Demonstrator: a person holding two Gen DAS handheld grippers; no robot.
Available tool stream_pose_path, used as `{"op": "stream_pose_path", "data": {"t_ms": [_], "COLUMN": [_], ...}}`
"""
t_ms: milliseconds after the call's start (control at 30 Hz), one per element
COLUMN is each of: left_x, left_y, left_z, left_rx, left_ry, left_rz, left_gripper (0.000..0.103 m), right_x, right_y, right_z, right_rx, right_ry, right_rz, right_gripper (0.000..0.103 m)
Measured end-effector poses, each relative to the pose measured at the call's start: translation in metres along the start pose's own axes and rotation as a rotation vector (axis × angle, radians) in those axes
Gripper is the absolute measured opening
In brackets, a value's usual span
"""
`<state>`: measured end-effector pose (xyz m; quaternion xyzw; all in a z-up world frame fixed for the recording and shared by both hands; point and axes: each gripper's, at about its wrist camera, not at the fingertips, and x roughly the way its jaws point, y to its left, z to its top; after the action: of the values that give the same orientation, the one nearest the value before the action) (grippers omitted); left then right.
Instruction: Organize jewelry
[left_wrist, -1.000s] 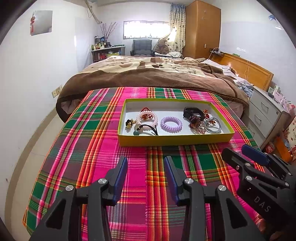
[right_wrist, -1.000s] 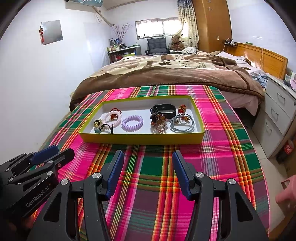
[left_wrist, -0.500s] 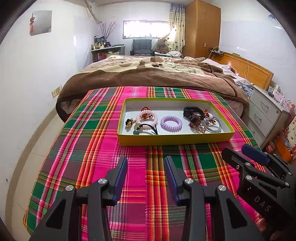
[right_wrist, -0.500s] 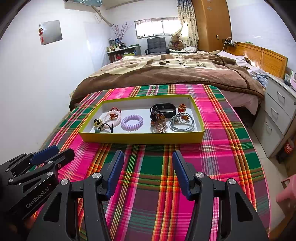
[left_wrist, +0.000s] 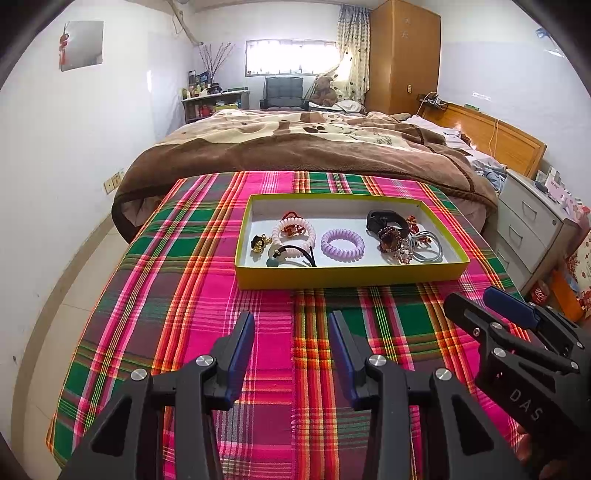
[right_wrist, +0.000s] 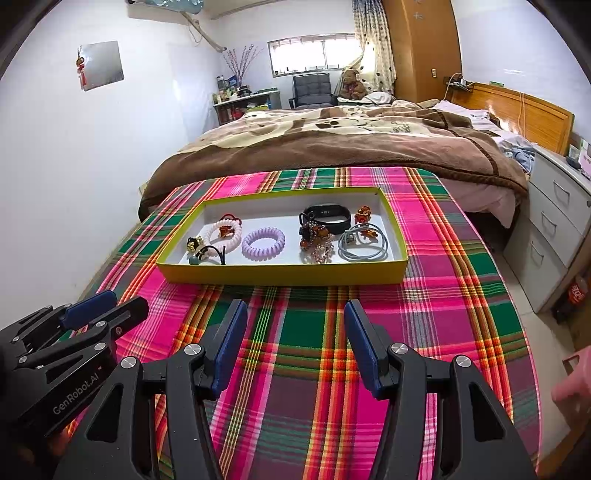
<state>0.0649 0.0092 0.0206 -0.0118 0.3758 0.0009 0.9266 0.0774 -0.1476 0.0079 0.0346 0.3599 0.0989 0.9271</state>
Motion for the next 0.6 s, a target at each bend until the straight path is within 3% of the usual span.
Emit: {"op": "stream_pose_path", "data": {"t_ms": [600], "left_x": [0.0019], "left_y": [0.0004], "left_z": [-0.0008], "left_rx": [0.003], "left_ry": [0.005], "left_rz": [-0.004], "left_gripper": [0.041], "right_x": [0.0004], "right_y": [0.0002], "right_z": [-0.0002], "right_rx": [0.0], "right_ry": [0.005], "right_rz": [0.0], "right_gripper": [0.055]}}
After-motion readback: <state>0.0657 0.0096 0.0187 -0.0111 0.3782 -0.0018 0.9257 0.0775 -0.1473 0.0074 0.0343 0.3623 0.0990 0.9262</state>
